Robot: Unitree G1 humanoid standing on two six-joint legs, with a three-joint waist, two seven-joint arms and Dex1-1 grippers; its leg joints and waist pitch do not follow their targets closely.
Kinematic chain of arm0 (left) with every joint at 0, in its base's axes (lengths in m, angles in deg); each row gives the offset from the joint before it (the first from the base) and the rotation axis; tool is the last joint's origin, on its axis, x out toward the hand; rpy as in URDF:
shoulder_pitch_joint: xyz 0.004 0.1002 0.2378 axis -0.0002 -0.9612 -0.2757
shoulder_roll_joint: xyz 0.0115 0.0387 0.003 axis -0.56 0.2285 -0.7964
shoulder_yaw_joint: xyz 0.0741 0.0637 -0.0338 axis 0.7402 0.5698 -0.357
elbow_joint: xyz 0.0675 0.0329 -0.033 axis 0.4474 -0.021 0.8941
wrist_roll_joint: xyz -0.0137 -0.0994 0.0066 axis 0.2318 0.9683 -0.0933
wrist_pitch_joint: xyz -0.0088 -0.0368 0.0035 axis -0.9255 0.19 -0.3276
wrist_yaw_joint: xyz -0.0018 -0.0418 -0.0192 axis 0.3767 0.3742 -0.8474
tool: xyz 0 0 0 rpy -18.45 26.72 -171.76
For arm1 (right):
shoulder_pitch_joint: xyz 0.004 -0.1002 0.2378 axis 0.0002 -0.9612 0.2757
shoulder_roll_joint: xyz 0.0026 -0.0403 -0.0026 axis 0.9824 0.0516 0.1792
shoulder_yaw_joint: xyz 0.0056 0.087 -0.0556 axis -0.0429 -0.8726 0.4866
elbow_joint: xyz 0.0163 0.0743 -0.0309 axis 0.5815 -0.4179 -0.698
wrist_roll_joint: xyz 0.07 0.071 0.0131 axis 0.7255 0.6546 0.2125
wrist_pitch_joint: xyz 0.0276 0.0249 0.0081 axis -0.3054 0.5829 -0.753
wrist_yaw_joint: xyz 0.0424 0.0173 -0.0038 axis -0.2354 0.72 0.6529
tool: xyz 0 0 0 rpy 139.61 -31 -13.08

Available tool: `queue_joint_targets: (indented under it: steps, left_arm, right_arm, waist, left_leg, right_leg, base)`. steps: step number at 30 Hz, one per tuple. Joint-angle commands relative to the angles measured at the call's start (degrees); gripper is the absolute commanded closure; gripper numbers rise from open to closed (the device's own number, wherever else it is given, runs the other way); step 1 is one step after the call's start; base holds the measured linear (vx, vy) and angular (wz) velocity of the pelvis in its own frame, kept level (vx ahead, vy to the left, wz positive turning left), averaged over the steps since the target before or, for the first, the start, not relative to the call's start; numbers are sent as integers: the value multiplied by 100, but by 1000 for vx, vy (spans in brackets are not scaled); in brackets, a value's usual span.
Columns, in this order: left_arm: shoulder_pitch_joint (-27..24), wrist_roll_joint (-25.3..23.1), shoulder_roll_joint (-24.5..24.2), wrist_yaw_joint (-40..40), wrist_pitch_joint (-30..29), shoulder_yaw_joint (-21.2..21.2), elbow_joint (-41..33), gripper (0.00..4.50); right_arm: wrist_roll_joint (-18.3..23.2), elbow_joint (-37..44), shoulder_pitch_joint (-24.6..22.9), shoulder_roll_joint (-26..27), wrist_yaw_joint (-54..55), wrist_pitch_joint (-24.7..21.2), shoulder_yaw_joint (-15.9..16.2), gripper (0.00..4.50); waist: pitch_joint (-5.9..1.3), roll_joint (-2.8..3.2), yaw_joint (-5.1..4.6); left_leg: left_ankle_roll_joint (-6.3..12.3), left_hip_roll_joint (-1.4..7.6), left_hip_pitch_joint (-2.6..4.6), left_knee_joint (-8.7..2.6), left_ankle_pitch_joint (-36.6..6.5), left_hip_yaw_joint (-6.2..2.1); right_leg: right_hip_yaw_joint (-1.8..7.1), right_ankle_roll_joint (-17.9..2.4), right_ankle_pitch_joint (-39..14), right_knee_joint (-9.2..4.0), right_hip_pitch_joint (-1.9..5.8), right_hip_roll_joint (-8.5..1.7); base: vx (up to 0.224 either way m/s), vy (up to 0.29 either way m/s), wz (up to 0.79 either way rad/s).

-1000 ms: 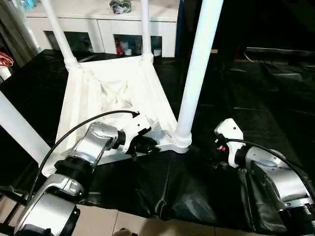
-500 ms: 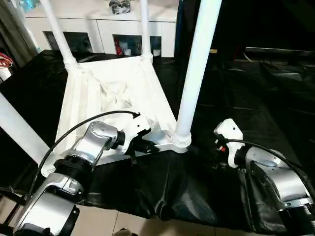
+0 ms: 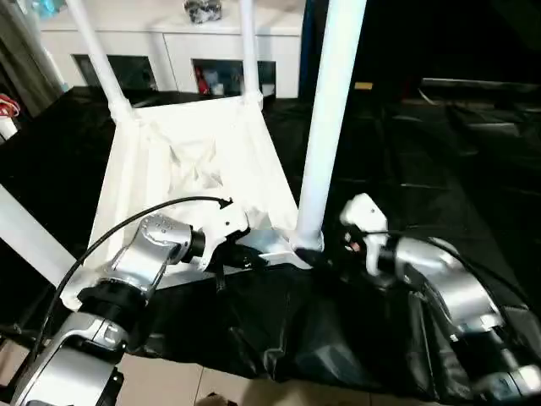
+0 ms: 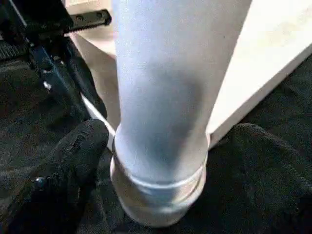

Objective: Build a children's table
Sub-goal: Rotate leg to tighten

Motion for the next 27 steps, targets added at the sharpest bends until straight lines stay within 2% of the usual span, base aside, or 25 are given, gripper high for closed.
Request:
queue_joint_targets:
  steps: [1,2,4,5,6,20,22,27]
  left_arm:
    - [-65,258,19,131,50,-74,9,450]
    - [-63,252,22,127,52,-76,8,450]
    - [-58,245,26,123,48,-79,6,450]
    - [-61,236,31,105,30,-92,-18,450]
    - [-61,233,34,95,16,-105,-29,450]
    - [-45,226,24,168,-15,-135,-15,450]
    - [-52,222,9,183,-3,-135,-14,450]
    - [-67,243,11,178,21,-163,-21,450]
  right_arm:
    - [-7,-156,111,-14,-153,114,89,19]
    - [-16,-202,134,-14,-181,133,110,30]
    - [-45,-284,175,-17,-241,181,160,37]
    - [-77,-396,227,-3,-285,241,193,43]
    - [-104,-497,276,15,-335,289,226,68]
    - [-135,-1115,584,121,-646,682,251,168]
    - [-144,-1165,620,133,-699,723,248,171]
    - [-124,-1206,651,165,-870,796,268,175]
  waist:
    - [-360,-150,40]
    - [-363,-182,32]
    - [-354,-169,41]
    - [-349,-188,37]
    - [-352,-184,29]
    - [-361,-251,32]
    - [-351,-279,25]
    - [-352,-281,27]
  left_leg:
    - [232,225,37,-385,-1178,-127]
    - [244,221,32,-381,-1172,-123]
    - [249,221,33,-382,-1158,-125]
    - [250,224,37,-384,-1174,-121]
    - [241,226,38,-387,-1209,-128]
    - [305,224,32,-368,-1041,-114]
    - [302,224,33,-371,-1079,-111]
    - [291,230,38,-374,-1080,-114]
  right_leg:
    - [270,-1086,-1723,-457,263,-422]
    - [267,-1084,-1731,-458,268,-420]
    - [265,-1047,-1877,-473,263,-427]
    - [267,-1023,-1920,-481,258,-424]
    - [261,-1017,-1987,-478,259,-427]
    - [265,-1026,-1875,-451,259,-424]
    - [266,-1002,-1955,-461,257,-421]
    - [267,-1029,-1927,-448,257,-423]
  base:
    - [0,0,0]
    - [0,0,0]
    - [0,0,0]
    - [0,0,0]
    - [0,0,0]
    - [0,0,0]
    - [0,0,0]
    - [0,0,0]
